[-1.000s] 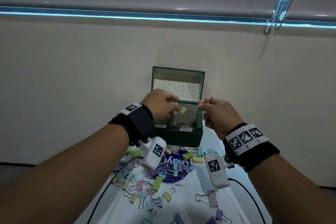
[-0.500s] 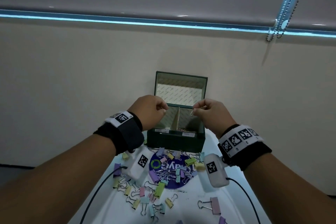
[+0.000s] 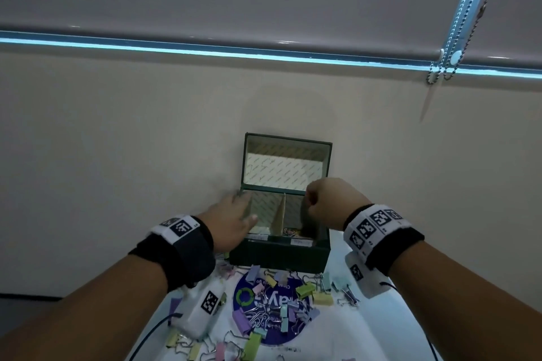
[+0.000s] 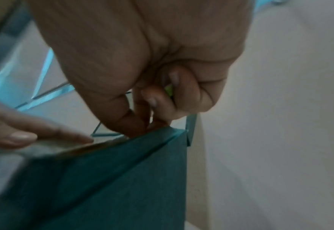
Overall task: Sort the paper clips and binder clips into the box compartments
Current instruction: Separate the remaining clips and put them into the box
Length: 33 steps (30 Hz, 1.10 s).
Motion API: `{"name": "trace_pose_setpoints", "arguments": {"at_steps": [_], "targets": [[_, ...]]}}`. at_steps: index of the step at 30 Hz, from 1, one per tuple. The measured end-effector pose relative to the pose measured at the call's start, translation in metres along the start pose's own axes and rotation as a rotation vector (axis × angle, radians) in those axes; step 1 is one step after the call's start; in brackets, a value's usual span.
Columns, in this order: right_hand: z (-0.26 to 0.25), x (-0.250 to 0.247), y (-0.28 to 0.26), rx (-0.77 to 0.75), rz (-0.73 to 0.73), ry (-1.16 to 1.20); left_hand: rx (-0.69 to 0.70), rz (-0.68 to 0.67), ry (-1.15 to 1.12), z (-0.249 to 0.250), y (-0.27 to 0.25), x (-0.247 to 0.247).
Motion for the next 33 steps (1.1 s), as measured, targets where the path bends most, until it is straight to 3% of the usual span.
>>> {"name": "trace_pose_setpoints", "arguments": {"at_steps": [5,11,16,28,33], "targets": [[-0.037,0.019,0.002,-0.232,-0.186,-0.530,0.107,0.004,-0.052,-0.008,0.006,0.009],[-0.048,0.026,0.006,-0.275,-0.251,-0.716,0.142,0.037,-0.204,-0.021,0.011,0.019],[-0.068,0.030,-0.001,-0.445,-0.253,-0.872,0.157,0.085,-0.244,-0.015,0.007,0.017],[-0.063,0.027,-0.003,-0.435,-0.304,-0.619,0.162,0.100,-0.235,-0.016,0.008,0.020],[-0.056,0.018,0.007,-0.361,-0.304,-0.559,0.170,0.135,-0.233,-0.018,0.008,0.020]]}}
Point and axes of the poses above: each hand's wrist, its own y-axis towards the middle knuckle, its own x-axis out of the palm, z = x × y, the point moved 7 cm from there along y, towards the middle knuckle, and after that the axes turned 13 degrees about -y, right-handed, at the moved point
